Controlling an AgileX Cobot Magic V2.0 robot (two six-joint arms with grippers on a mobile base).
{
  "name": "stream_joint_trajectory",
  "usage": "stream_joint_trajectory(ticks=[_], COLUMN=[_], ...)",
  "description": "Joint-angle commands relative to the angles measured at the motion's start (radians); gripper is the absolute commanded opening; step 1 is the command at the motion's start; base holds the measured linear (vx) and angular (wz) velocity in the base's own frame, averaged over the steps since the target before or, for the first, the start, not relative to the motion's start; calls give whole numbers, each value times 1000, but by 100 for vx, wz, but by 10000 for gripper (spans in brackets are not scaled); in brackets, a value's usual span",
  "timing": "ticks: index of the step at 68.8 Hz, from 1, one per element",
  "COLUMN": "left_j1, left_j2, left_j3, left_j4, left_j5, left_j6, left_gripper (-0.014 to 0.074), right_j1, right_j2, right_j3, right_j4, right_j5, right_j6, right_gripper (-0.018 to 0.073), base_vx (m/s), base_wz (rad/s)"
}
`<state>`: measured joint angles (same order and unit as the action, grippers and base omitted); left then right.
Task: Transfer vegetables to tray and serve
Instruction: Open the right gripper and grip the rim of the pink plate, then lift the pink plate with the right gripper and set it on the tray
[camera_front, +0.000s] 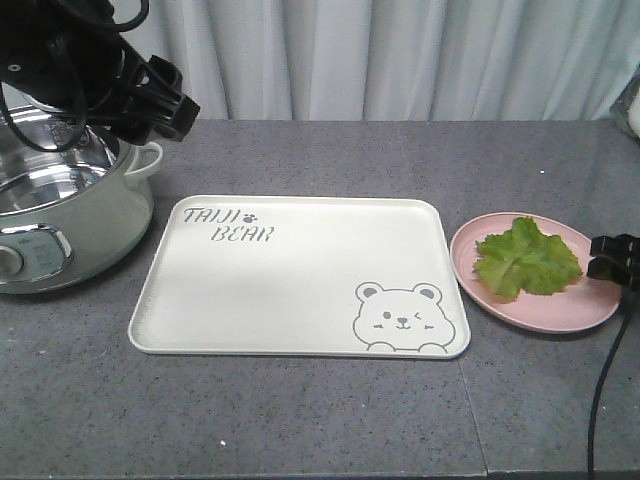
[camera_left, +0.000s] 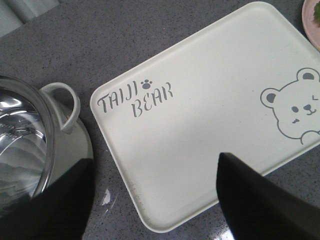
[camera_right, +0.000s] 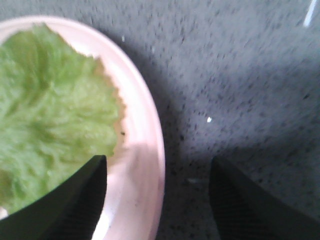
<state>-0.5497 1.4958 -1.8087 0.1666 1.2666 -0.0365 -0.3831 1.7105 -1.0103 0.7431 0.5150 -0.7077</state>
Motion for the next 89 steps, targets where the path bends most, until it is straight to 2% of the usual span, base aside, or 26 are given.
stream_joint_trajectory(ticks=[1, 8, 14, 32, 51, 73, 82, 89], left_j1=[-4, -4, -4, -4, -4, -4, -4, -4], left_j2=[-35, -35, -35, -35, -35, -35, -35, -35], left_j3=[-20, -20, -20, -20, -20, -20, -20, -20], left_j4=[9, 9, 9, 9, 9, 9, 9, 9], left_j5=[-17, -17, -17, -17, -17, -17, -17, -17], left_j6=[-12, -12, -12, -12, -12, -12, -12, -12], left_gripper=[503, 503, 503, 503, 503, 503, 503, 503], right_j1=[-7, -7, -7, -7, -14, -96, -88, -46], right_j2=[-13, -3, -6, -6, -19, -162, -200, -204], right_j3=[-29, -29, -29, -29, -29, -31, -58, -127], right_j4=[3, 2, 2, 2, 14, 101, 181, 238], right_j5=[13, 25, 24, 28, 11, -3, 90, 203], right_j6=[1, 1, 2, 1, 3, -5, -69, -106], right_gripper=[439, 406, 331, -17, -8, -6, -6, -6], base_vx=[0, 0, 0, 0, 0, 0, 0, 0], base_wz=[0, 0, 0, 0, 0, 0, 0, 0])
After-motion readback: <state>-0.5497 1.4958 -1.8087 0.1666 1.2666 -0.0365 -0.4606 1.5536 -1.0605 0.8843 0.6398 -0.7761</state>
